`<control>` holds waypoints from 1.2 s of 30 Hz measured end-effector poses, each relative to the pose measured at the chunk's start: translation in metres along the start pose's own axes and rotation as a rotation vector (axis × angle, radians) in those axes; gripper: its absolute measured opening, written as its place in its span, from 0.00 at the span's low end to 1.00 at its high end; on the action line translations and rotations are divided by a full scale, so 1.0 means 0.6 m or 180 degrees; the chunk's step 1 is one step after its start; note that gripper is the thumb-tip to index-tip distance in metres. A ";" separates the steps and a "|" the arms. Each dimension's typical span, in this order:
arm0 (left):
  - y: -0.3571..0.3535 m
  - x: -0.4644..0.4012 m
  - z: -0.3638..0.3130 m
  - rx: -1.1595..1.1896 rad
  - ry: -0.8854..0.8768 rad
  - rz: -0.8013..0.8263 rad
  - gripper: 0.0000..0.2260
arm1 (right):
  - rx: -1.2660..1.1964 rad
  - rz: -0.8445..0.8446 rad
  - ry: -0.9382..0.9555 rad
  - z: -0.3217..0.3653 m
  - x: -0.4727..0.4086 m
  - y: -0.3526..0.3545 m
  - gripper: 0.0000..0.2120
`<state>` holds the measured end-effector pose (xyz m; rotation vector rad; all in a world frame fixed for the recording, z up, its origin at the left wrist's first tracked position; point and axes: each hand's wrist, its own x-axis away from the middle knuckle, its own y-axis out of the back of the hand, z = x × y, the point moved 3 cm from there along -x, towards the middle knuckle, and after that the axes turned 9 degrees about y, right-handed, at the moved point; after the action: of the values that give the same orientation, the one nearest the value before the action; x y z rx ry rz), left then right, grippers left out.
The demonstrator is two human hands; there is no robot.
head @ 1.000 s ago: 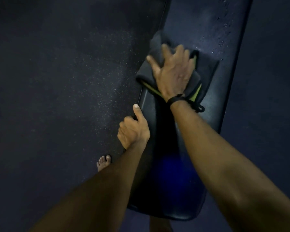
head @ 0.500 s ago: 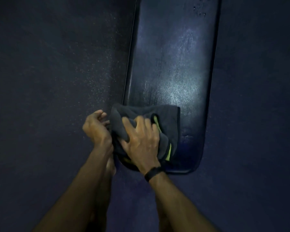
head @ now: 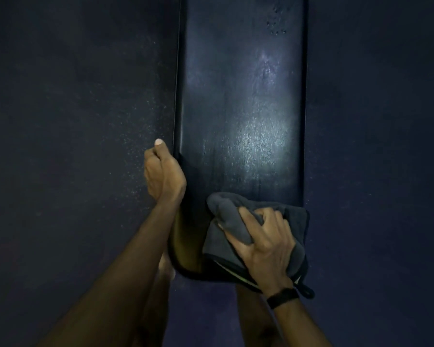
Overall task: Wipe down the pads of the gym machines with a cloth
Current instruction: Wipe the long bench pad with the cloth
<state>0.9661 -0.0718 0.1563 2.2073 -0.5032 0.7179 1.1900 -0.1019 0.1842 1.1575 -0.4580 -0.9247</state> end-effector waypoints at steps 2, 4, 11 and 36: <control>-0.009 -0.017 -0.023 -0.0069 -0.0070 -0.0021 0.22 | -0.0004 -0.0080 -0.0097 -0.016 -0.041 0.002 0.17; -0.021 -0.036 -0.048 -0.0168 -0.0109 -0.0008 0.23 | 0.0005 -0.0191 -0.0126 -0.039 -0.088 0.003 0.18; -0.092 -0.077 -0.162 -0.0549 -0.0037 -0.0052 0.26 | 0.0079 -0.0518 -0.0325 -0.139 -0.335 -0.008 0.20; -0.235 -0.148 -0.396 -0.0978 0.0580 -0.1057 0.33 | 0.0199 -0.0512 -0.0022 -0.266 -0.663 -0.036 0.21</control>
<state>0.8952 0.2096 0.1589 1.8559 -0.1366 0.6096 1.0733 0.3105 0.1616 1.2621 -0.4060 -1.0599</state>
